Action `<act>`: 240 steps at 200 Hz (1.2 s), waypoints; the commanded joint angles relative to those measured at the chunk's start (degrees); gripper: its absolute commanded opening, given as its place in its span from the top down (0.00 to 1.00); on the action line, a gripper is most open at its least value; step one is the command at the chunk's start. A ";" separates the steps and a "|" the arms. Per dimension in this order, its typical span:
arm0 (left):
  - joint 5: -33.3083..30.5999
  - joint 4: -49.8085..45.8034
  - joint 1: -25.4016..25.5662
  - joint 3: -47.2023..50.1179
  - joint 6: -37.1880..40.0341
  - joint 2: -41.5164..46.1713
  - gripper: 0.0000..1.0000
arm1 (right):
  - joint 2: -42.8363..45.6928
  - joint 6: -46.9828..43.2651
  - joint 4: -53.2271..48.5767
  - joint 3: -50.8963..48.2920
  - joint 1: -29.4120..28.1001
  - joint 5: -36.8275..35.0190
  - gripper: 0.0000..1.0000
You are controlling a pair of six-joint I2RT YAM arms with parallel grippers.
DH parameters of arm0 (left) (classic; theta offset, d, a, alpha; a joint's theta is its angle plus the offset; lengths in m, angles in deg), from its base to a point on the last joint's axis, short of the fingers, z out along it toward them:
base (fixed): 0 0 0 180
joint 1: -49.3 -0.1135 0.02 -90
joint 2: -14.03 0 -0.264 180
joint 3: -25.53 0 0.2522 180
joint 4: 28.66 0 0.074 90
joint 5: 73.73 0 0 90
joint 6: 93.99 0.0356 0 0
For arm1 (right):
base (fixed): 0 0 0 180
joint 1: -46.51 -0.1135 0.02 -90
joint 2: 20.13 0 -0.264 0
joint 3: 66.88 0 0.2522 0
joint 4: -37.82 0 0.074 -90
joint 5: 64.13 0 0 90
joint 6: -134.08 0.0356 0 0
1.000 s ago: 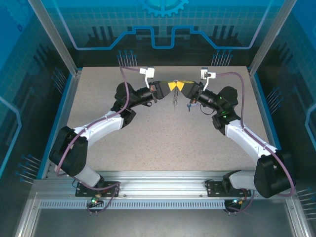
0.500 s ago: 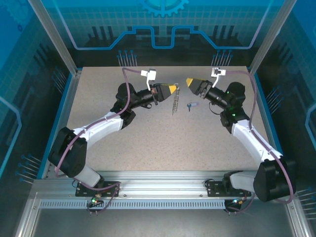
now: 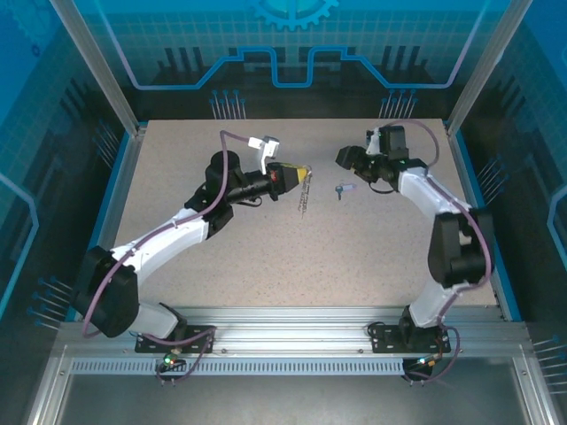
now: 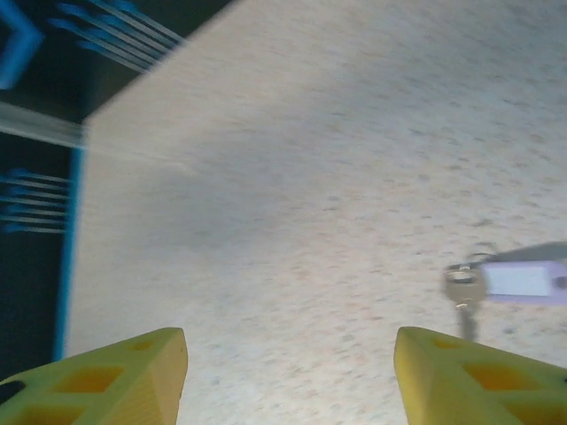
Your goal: Put the keys on the keyring
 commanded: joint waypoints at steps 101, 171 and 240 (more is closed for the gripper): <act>-0.63 0.74 -3.03 5.47 0.70 5.75 1.00 | -29.80 -4.36 -16.56 25.83 -0.88 -10.24 0.49; -0.04 2.40 -3.14 5.92 -0.81 5.50 1.00 | -17.20 -2.86 -10.39 6.34 -2.70 -7.66 0.52; 0.08 1.67 -3.39 5.26 -0.33 5.13 1.00 | 5.63 -1.03 -3.46 -12.40 -6.82 -6.17 0.53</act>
